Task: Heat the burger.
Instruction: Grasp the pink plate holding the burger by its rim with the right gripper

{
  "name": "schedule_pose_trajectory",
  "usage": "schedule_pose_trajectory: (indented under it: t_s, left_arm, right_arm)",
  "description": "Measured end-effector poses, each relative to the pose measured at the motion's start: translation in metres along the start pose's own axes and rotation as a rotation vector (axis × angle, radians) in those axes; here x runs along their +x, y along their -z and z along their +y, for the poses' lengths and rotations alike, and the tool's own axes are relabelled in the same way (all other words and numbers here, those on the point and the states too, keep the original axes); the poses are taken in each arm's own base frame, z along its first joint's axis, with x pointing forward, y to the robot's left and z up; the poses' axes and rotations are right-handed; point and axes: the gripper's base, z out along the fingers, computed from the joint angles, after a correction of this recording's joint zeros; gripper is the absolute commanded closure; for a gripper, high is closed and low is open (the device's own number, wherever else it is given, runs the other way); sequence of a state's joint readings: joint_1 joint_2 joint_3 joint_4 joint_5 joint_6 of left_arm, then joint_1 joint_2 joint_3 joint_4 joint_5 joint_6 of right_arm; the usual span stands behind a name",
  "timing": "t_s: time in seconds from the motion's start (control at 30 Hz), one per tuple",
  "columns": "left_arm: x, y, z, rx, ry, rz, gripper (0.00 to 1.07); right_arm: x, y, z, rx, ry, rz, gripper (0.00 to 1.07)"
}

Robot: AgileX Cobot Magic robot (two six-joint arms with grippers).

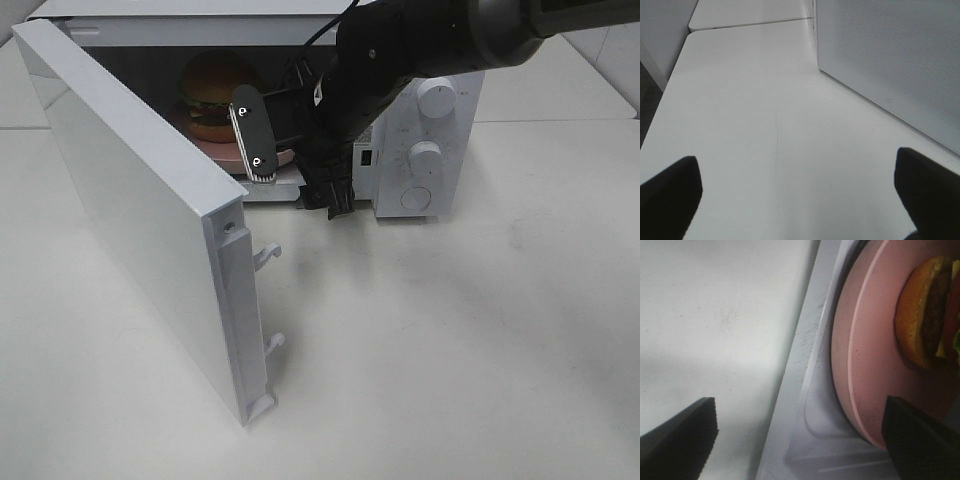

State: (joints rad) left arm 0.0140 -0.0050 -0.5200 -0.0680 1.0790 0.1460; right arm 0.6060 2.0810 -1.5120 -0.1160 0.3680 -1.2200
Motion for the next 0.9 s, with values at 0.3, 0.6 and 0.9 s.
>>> schedule_pose_trajectory:
  t_s: [0.3, 0.6, 0.9]
  left_arm:
    - [0.0, 0.0, 0.0, 0.0, 0.0, 0.0, 0.09]
    - [0.0, 0.0, 0.0, 0.0, 0.0, 0.0, 0.09]
    - [0.0, 0.0, 0.0, 0.0, 0.0, 0.0, 0.09]
  right_arm:
    - [-0.003, -0.024, -0.013, 0.026, -0.051, 0.005, 0.22]
    - [-0.007, -0.045, -0.026, 0.026, -0.057, 0.012, 0.24]
    - [-0.005, -0.064, -0.032, 0.001, -0.078, 0.03, 0.34]
